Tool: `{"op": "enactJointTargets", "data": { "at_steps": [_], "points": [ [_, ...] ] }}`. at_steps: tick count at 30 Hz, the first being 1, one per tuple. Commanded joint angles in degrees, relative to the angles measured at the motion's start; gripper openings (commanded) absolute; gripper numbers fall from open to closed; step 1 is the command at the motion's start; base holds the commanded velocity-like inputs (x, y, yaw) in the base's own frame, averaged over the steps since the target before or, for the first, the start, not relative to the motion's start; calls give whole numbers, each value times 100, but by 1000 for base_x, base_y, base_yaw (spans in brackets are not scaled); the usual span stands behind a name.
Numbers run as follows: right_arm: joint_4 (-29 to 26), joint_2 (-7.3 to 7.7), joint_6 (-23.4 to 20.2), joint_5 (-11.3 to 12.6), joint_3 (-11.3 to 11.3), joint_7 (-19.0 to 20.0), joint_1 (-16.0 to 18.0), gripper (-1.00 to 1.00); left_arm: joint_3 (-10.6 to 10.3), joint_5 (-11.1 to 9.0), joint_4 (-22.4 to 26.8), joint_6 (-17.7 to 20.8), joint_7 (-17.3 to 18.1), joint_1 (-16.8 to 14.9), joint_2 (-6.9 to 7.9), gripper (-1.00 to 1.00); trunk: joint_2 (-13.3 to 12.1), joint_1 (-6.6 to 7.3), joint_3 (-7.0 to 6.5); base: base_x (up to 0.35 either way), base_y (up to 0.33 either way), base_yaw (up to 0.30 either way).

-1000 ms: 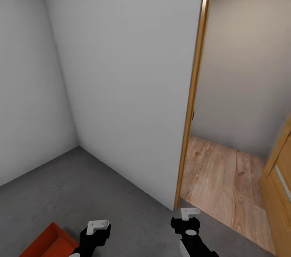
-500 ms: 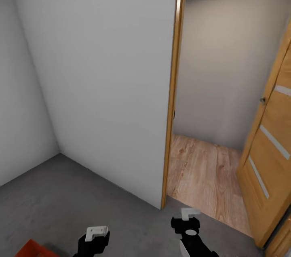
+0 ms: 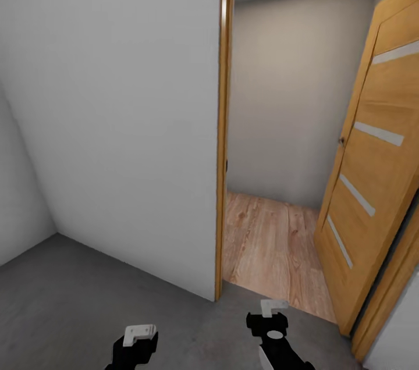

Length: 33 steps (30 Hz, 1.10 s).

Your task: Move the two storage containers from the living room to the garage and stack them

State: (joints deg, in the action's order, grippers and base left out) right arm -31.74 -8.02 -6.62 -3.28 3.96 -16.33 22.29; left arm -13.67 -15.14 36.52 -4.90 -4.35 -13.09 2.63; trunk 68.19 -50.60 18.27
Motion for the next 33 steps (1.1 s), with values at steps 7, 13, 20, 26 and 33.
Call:
{"op": "enactJointTargets", "data": {
  "at_steps": [7,13,20,26,33],
  "points": [
    [-8,12,-51,-9,14,-37,3,100,-35,-74,101,-2,-11,-8,23,100,4,0,1,0,0,-64],
    [-8,5,-50,-11,17,-37,3,100,-54,-36,232,57,-37,-41,21,100,4,0,1,52,0,-11],
    [-12,3,-50,-21,24,-39,3,100,-88,-21,527,147,-45,-82,-27,100,4,0,1,206,0,-2],
    [-9,-3,-50,-42,34,-44,3,100,-105,-22,573,161,-56,-83,-17,100,4,0,0,280,0,0],
    [-8,0,-50,-25,29,-45,3,100,-111,-23,596,156,-84,-80,-32,100,4,0,-19,258,0,-107]
  ]
}}
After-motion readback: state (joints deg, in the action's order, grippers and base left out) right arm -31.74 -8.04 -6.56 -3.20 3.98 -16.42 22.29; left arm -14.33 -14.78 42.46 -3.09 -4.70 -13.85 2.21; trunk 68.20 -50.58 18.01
